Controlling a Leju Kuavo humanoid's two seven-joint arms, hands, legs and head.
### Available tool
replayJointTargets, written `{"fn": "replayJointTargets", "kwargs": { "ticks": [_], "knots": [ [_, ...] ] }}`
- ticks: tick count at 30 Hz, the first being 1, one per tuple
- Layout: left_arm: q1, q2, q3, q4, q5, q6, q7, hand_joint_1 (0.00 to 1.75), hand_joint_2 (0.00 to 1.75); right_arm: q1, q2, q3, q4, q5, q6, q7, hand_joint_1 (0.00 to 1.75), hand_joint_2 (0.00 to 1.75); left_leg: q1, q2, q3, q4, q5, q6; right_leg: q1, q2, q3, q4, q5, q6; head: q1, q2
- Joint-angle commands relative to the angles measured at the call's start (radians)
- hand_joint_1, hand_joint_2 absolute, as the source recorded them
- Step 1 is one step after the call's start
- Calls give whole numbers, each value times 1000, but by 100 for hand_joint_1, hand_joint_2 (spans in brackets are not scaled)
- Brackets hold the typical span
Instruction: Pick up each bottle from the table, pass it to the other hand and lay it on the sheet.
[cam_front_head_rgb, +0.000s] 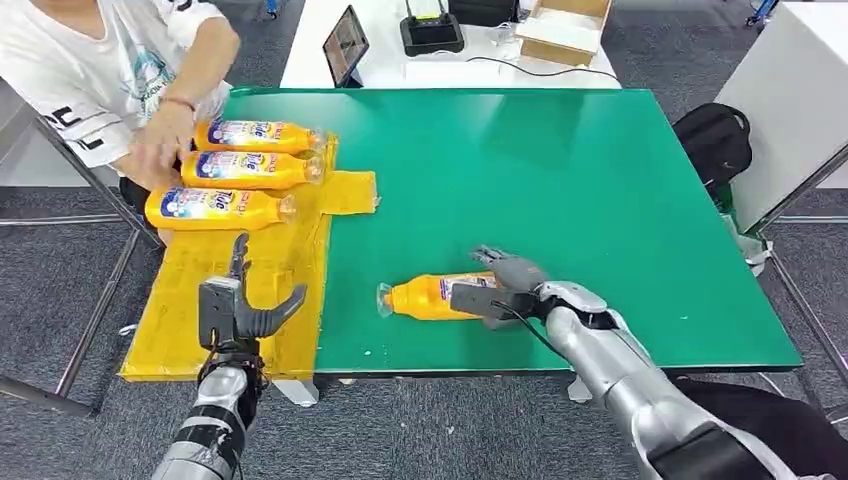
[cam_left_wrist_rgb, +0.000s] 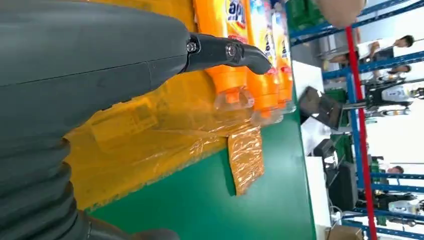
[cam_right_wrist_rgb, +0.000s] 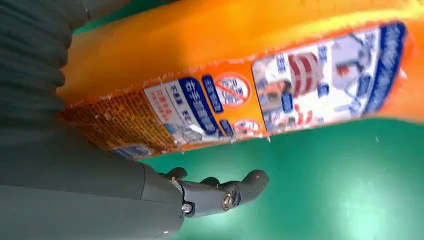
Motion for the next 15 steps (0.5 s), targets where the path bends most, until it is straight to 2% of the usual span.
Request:
{"fn": "replayJointTargets", "kwargs": {
  "ticks": [1, 3, 4, 5, 6, 7, 8, 11, 12, 13, 14, 15],
  "knots": [
    [-64, 9, -16, 122, 20, -12, 8, 0, 175, -74, -18, 153, 155, -15, 44, 6, 3, 175, 0, -1, 4, -1, -1, 1, 1, -2, 5, -1, -1, -3, 0, 0],
    [-64, 9, -17, 120, 22, -9, 7, 0, 175, -72, -17, 165, 156, -20, 36, 6, 31, 175, 0, -1, 4, -1, -1, 1, 1, -2, 5, -1, -1, -3, 0, 0],
    [-63, 9, -16, 119, 23, -9, 7, 0, 175, -70, -15, 168, 156, -24, 33, 6, 31, 175, 1, -1, 6, -1, -2, 2, 1, -2, 7, -2, -2, -3, 0, 0],
    [-63, 10, -17, 117, 24, -9, 8, 0, 175, -68, -12, 174, 158, -30, 29, 7, 80, 175, 0, -1, 4, -1, -1, 1, 1, -2, 5, -1, -1, -3, 0, 0],
    [-62, 10, -17, 115, 26, -7, 10, 0, 175, -65, -8, 182, 159, -38, 10, 9, 103, 175, 0, -1, 5, -1, -2, 1, 1, -2, 6, -1, -2, -3, 0, 0],
    [-61, 10, -17, 115, 26, -7, 10, 0, 175, -63, -5, 183, 158, -38, 10, 9, 103, 175, 1, -1, 3, -1, -1, 1, 1, -2, 4, -1, -1, -2, 0, 0],
    [-59, 10, -18, 111, 27, -4, 11, 0, 175, -59, -2, 186, 158, -47, -1, 12, 133, 175, 1, -1, 5, -1, -1, 1, 1, -2, 6, -2, -1, -3, 0, 0],
    [-57, 9, -20, 111, 27, -5, 12, 0, 175, -49, 8, 183, 154, -61, -12, 9, 141, 175, 1, -1, 5, -1, -1, 1, 1, -2, 6, -2, -1, -3, 0, 0],
    [-57, 8, -21, 112, 28, -5, 12, 0, 175, -46, 10, 183, 154, -66, -18, 9, 154, 175, 1, -1, 6, -2, -1, 1, 2, -2, 7, -2, -2, -4, 0, 0],
    [-57, 8, -21, 112, 29, -6, 12, 0, 175, -44, 11, 180, 153, -69, -22, 8, 154, 175, 1, 0, 4, -1, -1, 1, 1, -1, 5, -1, -1, -2, 0, 0],
    [-56, 8, -21, 111, 29, -4, 12, 0, 175, -36, 15, 173, 150, -77, -35, 7, 173, 175, 1, 0, 6, -2, -1, 1, 1, -1, 6, -2, -1, -3, 0, 0],
    [-53, 8, -21, 108, 30, -4, 12, 0, 175, -26, 18, 163, 143, -86, -52, 2, 175, 175, 1, 0, 7, -2, -1, 2, 2, -2, 8, -3, -1, -4, 0, 0]
  ]
}}
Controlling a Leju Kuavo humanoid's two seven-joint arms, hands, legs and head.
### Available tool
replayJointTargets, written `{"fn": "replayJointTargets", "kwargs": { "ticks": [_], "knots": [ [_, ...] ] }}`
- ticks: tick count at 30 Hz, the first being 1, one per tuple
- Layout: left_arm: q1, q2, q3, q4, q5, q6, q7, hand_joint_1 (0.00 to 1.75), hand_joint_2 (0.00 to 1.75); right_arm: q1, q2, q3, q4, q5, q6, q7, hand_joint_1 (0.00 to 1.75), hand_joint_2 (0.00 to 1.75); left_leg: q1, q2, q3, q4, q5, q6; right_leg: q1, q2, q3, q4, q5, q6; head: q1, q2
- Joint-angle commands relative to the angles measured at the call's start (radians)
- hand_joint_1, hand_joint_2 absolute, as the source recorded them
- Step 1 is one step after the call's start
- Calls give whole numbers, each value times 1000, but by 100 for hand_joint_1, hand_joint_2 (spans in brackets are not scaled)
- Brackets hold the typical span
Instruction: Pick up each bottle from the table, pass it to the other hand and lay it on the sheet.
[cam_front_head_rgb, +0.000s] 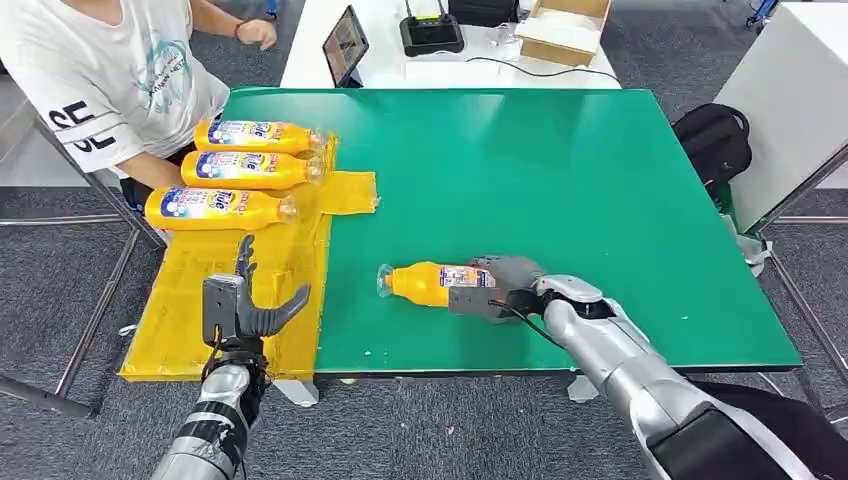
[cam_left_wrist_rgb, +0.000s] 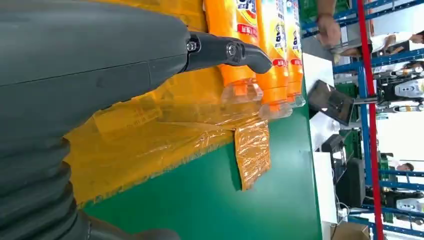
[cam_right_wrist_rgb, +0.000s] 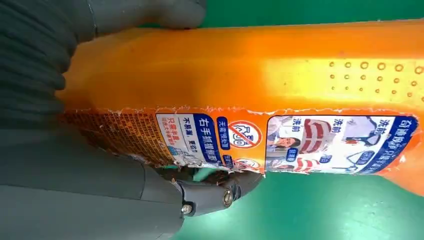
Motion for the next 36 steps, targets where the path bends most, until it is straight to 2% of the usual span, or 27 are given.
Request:
{"fn": "replayJointTargets", "kwargs": {
  "ticks": [1, 5, 6, 8, 9, 11, 12, 14, 16, 17, 21, 23, 26, 29, 34, 36],
  "knots": [
    [-31, 8, -17, 63, 7, 0, 6, 0, 175, 32, 25, 38, 72, -34, -39, -4, 175, 175, 1, -1, 4, -1, -1, 1, 2, -2, 5, -2, -1, -3, 0, 0],
    [-18, 10, -14, 43, 10, -1, 6, 0, 175, 75, 38, -25, 19, -78, -123, -21, 175, 175, 1, 0, 4, -2, -1, 1, 1, -1, 4, -2, -1, -2, 0, 0],
    [-9, 9, -10, 28, 13, -1, 7, 0, 175, 106, 47, -76, -28, -103, -184, -36, 175, 175, 1, 0, 6, -2, -2, 1, 2, -2, 7, -3, -2, -3, 0, 0],
    [3, 9, -7, 9, 13, -3, 10, 0, 175, 147, 59, -126, -97, -110, -236, -41, 175, 175, 1, 1, 6, -2, -2, 1, 2, -1, 7, -3, -2, -3, 0, 0],
    [17, 4, 1, -16, 16, -7, 12, 0, 175, 226, 98, -241, -234, -120, -396, -103, 175, 175, 1, 1, 6, -2, -2, 1, 2, 0, 6, -2, -1, -3, 0, 0],
    [27, 1, 3, -34, 15, -9, 16, 0, 175, 270, 105, -269, -339, -86, -393, -59, 175, 175, 1, 2, 6, -2, -2, 1, 2, 0, 5, -2, -1, -3, 1, 0],
    [30, -3, 5, -41, 18, -14, 16, 0, 175, 321, 147, -357, -433, -107, -517, -159, 175, 175, 1, 3, 4, -1, -2, 0, 2, 1, 3, -1, -1, -3, 0, 0],
    [31, -10, 5, -47, 24, -15, 14, 0, 175, 360, 161, -390, -532, -95, -531, -159, 175, 175, 1, 2, 2, 0, -3, 0, 2, 1, 2, 0, -2, -3, 0, 0],
    [29, -16, 0, -50, 39, -28, 13, 0, 175, 403, 210, -473, -635, -111, -639, -257, 175, 175, 1, 0, 0, 0, -2, 1, 1, -1, 0, 1, -2, -3, 0, 0],
    [28, -18, -1, -51, 39, -27, 12, 0, 175, 402, 208, -474, -642, -110, -638, -256, 175, 175, 1, -1, -2, 0, -1, 0, 1, -1, -1, 1, -2, -2, 0, 0],
    [25, -31, -13, -59, 85, -71, 23, 0, 175, 446, 255, -538, -737, -158, -747, -367, 175, 175, 1, 0, 1, 1, -4, 2, 1, -1, 2, 2, -4, -4, 1, 0],
    [25, -33, -17, -62, 84, -71, 23, 0, 175, 449, 255, -537, -740, -158, -747, -367, 175, 175, 0, -2, -4, 0, -1, 1, 0, -2, -2, 1, -2, -2, 1, 0],
    [25, -33, -17, -62, 84, -71, 23, 0, 175, 449, 255, -537, -740, -158, -747, -367, 175, 175, 0, -1, 0, 0, -2, 1, 0, -2, 1, 0, -3, -3, 0, 0],
    [31, -35, -42, -96, 165, -174, 55, 0, 175, 456, 250, -526, -749, -170, -763, -430, 175, 175, 0, -1, -1, 0, -2, 1, 1, -1, 0, 0, -2, -3, 0, 0],
    [69, -42, -151, -240, 336, -359, 145, 0, 175, 481, 240, -489, -674, -161, -669, -478, 175, 175, 0, -1, -1, 0, -2, 1, 1, -2, 0, 0, -2, -2, 0, 0],
    [90, -35, -202, -306, 388, -402, 167, 0, 175, 491, 252, -478, -624, -160, -647, -507, 175, 175, 1, 0, 3, 0, -4, 2, 2, -2, 4, -1, -4, -4, 0, 0]
  ]
}}
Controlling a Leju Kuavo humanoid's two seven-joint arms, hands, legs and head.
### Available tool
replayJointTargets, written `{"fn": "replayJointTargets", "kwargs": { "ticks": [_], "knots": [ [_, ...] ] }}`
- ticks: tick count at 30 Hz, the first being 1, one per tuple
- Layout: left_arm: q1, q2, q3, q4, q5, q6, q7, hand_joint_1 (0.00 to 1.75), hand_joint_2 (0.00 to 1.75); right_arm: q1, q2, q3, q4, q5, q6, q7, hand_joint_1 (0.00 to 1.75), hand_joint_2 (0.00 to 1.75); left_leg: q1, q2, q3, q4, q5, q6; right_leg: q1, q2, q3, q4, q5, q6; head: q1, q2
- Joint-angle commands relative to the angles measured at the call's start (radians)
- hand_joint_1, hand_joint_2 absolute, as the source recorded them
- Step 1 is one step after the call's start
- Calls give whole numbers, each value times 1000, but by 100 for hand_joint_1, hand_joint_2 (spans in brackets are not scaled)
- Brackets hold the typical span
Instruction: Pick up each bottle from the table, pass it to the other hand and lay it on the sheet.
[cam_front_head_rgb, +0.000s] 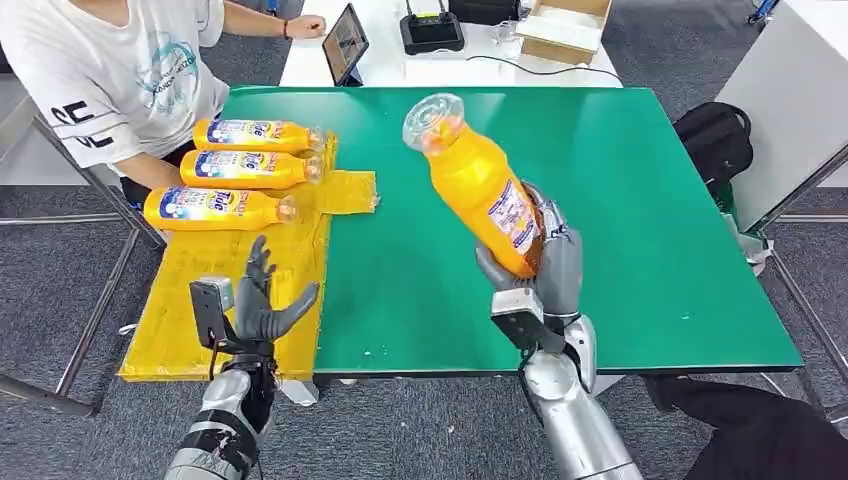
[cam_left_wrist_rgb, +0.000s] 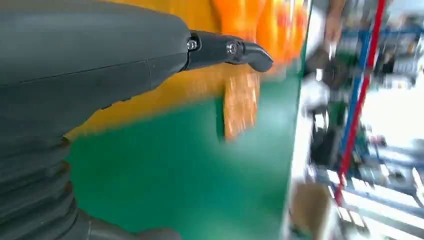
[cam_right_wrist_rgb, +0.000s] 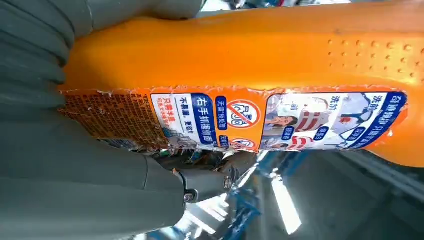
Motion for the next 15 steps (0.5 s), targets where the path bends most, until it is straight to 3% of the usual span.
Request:
{"fn": "replayJointTargets", "kwargs": {
  "ticks": [1, 15],
  "knots": [
    [42, 8, -184, -208, 190, -173, 96, 0, 175, 29, 22, 13, 121, 3, 85, -64, 175, 175, 0, 0, 5, 0, -2, 1, 1, -1, 5, -1, -2, -2, 0, 0],
    [93, 24, -315, -303, 285, -257, 136, 0, 175, 35, 67, 55, 253, -1, 139, -100, 175, 175, 0, 2, 3, -1, -2, 1, 0, 1, 3, -1, -1, -2, 0, 0]
  ]
}}
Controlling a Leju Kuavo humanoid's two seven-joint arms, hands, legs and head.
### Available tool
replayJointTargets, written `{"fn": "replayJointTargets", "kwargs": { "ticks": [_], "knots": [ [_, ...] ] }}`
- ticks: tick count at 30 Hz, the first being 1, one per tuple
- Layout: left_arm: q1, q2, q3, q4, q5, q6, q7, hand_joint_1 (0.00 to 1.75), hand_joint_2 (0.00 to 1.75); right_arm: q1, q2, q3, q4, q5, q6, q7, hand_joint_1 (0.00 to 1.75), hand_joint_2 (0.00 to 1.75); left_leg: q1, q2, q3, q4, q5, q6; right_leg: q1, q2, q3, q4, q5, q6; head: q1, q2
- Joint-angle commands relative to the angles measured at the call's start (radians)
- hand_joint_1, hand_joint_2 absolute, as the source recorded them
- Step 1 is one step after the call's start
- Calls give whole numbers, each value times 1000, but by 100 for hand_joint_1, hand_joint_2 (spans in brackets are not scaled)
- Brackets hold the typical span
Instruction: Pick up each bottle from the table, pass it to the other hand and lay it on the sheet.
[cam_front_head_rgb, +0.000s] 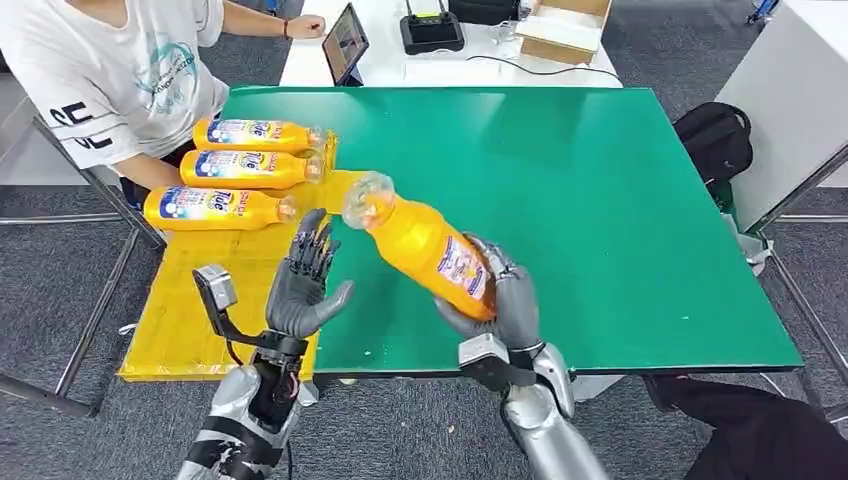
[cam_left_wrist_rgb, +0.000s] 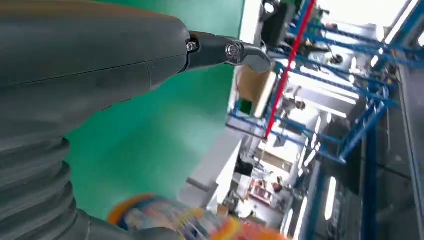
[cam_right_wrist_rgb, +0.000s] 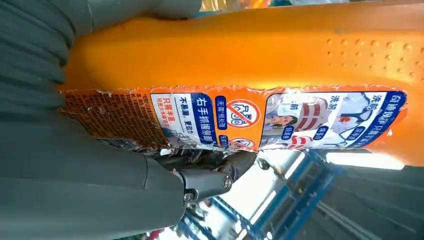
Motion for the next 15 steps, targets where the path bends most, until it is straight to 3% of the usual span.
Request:
{"fn": "replayJointTargets", "kwargs": {
  "ticks": [1, 15],
  "knots": [
    [22, 31, -103, -38, 30, -35, 28, 0, 175, -34, 25, 30, 143, 0, 12, -5, 175, 175, 0, 3, 7, -1, -3, 1, 1, 1, 7, -2, -2, -3, 0, 0],
    [25, 28, -197, -12, -25, -15, 27, 0, 175, -72, 63, 167, 262, 68, 68, 37, 175, 175, 0, 4, 6, -1, -2, 1, 1, 3, 5, -1, -1, -3, 0, 0]
  ]
}}
